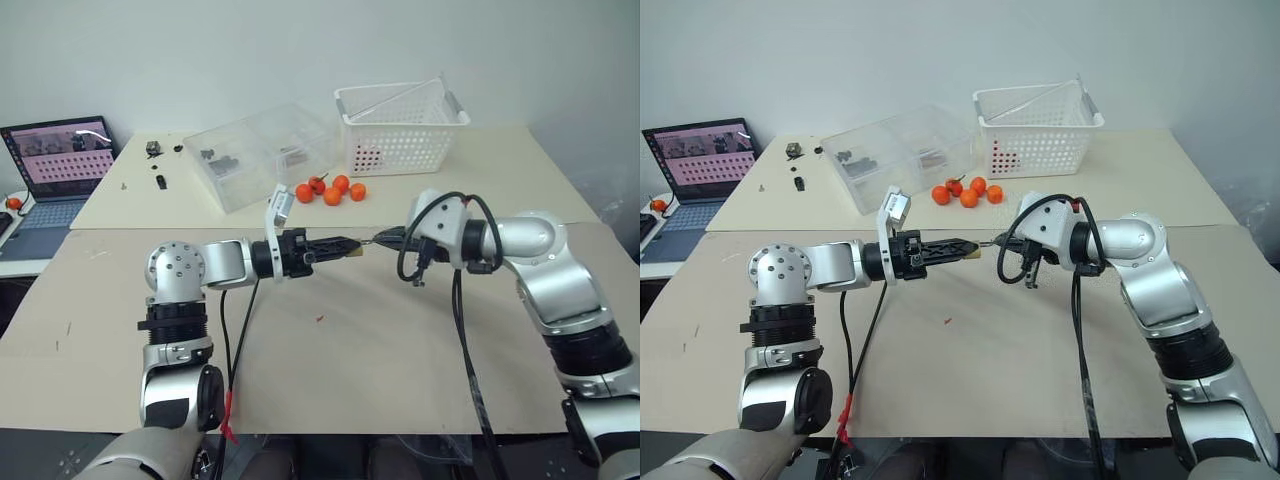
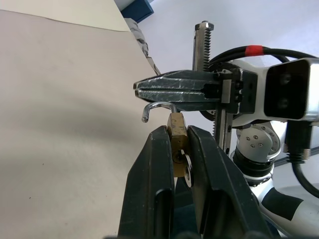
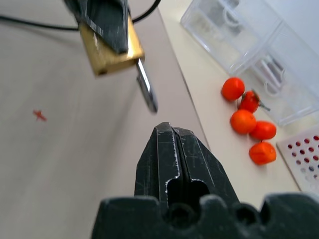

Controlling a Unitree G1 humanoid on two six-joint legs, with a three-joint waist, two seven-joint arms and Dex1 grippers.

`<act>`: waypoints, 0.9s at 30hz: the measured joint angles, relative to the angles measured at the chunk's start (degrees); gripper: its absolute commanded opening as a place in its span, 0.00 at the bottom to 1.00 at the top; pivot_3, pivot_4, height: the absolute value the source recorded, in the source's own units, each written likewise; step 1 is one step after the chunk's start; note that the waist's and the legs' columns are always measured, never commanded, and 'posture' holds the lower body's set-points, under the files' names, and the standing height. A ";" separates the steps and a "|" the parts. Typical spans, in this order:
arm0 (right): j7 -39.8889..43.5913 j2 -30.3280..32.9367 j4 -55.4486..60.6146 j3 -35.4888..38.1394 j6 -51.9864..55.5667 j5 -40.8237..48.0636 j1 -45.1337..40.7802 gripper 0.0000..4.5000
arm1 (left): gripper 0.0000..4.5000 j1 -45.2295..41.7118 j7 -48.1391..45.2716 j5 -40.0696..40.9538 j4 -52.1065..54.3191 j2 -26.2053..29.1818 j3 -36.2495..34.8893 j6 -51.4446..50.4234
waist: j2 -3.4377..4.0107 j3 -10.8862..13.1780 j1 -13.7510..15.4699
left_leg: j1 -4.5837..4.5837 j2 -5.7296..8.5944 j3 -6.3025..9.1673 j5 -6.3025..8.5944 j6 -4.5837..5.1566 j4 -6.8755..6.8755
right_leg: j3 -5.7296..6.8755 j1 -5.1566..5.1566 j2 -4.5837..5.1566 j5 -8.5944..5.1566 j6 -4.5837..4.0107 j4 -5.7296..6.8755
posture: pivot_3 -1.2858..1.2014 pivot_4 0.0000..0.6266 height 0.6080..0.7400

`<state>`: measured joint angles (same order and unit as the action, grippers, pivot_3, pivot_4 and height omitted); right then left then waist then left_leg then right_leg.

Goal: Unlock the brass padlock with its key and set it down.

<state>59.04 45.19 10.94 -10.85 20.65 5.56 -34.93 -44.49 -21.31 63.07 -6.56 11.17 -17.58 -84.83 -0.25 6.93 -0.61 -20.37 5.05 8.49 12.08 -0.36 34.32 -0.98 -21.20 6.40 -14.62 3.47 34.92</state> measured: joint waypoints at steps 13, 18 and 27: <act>3.25 0.17 6.12 0.16 5.85 5.17 1.74 0.00 | 0.00 0.20 0.00 0.00 0.08 -0.45 0.30 0.26 | -0.02 0.01 -0.10 | 0.00 -0.01 -0.08 0.01 0.02 0.01 | -0.04 -0.01 0.01 0.00 0.00 0.01 | 0.52 0.24 1.00; 3.04 0.16 7.35 0.17 7.13 6.47 1.59 0.00 | 0.00 0.30 0.00 0.00 0.08 -0.48 0.30 0.40 | -0.02 0.01 -0.08 | -0.01 0.00 -0.07 0.01 0.02 0.01 | -0.04 -0.01 0.02 0.00 0.00 0.00 | 0.52 0.24 1.00; 0.30 -1.43 5.22 0.21 3.98 4.79 -0.62 0.00 | 0.00 1.55 -0.16 -0.11 1.06 0.14 1.28 1.21 | -0.02 0.01 -0.13 | 0.01 -0.02 -0.09 0.01 0.02 0.00 | -0.04 -0.02 0.00 0.00 0.00 0.02 | 0.52 0.24 1.00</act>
<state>59.34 43.76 16.16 -10.64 24.63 10.36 -35.55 -42.94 -21.47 62.96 -5.51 11.32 -16.31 -83.62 -0.27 6.94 -0.74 -20.36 5.04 8.40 12.10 -0.34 34.31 -1.01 -21.22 6.40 -14.61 3.46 34.94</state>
